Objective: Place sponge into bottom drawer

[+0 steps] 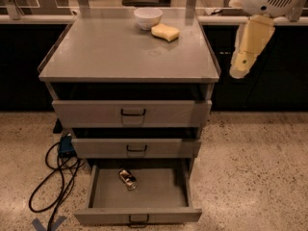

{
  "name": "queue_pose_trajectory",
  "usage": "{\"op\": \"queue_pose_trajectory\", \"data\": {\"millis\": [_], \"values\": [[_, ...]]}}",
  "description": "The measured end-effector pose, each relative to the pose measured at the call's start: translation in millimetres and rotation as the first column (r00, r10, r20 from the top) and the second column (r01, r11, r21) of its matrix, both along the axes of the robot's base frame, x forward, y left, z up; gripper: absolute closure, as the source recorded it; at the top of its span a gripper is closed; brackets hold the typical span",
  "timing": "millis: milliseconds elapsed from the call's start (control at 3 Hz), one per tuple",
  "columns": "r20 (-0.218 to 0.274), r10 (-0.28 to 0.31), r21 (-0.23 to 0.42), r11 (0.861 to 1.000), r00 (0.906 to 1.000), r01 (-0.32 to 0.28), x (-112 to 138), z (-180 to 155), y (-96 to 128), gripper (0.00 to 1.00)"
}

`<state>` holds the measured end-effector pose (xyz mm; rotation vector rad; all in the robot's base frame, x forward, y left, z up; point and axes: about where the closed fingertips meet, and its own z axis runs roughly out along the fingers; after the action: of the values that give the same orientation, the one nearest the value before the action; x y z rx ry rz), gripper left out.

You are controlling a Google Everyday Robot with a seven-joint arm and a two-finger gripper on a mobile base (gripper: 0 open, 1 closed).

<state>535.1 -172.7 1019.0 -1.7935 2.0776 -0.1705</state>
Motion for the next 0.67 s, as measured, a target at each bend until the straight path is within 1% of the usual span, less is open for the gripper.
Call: {"op": "queue_pose_trajectory", "data": {"millis": [333, 667], "values": [[0.0, 0.0, 0.0, 1.0, 1.0, 0.0, 0.0, 0.0, 0.0, 0.0], [0.011, 0.049, 0.096, 0.994, 0.9987, -0.05, 19.1, -3.5, 4.3, 0.0]]}}
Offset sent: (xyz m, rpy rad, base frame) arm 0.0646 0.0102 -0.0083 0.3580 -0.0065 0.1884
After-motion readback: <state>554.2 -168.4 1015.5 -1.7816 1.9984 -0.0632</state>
